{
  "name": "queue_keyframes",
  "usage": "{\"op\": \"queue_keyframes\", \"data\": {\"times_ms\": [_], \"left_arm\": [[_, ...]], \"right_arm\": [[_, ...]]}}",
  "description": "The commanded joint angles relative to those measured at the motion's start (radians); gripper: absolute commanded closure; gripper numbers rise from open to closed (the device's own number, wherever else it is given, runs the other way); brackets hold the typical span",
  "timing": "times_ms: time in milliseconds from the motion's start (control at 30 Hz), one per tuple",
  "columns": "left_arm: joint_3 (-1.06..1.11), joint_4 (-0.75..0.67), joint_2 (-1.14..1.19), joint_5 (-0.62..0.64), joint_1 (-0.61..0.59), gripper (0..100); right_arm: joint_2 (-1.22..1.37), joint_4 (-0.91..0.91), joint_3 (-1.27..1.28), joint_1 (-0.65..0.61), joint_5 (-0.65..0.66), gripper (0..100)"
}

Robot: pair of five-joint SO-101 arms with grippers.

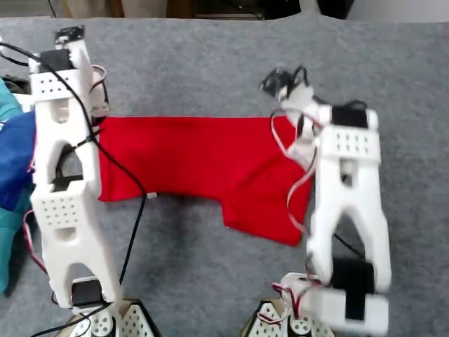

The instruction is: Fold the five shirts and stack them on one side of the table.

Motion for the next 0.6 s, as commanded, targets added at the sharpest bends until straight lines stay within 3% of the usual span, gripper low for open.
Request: {"op": "queue_keyframes", "data": {"times_ms": [0, 133, 267, 367, 567], "left_arm": [[0.138, 0.014, -0.189, -0.015, -0.014, 98], [0.379, -0.026, -0.383, -0.018, -0.008, 98], [0.741, -0.175, -0.624, -0.035, -0.009, 98], [1.108, -0.353, -0.829, -0.046, -0.006, 98], [1.835, -0.848, -1.221, -0.035, -0.003, 98]], "right_arm": [[-0.232, -0.034, 0.211, -0.013, 0.091, 99.3], [-0.447, -0.057, 0.421, -0.013, 0.163, 99.3], [-0.610, -0.057, 0.582, -0.048, 0.206, 98.4], [-0.694, -0.077, 0.673, -0.090, 0.207, 95.1], [-0.739, -0.101, 0.771, -0.191, 0.232, 90.9]]}}
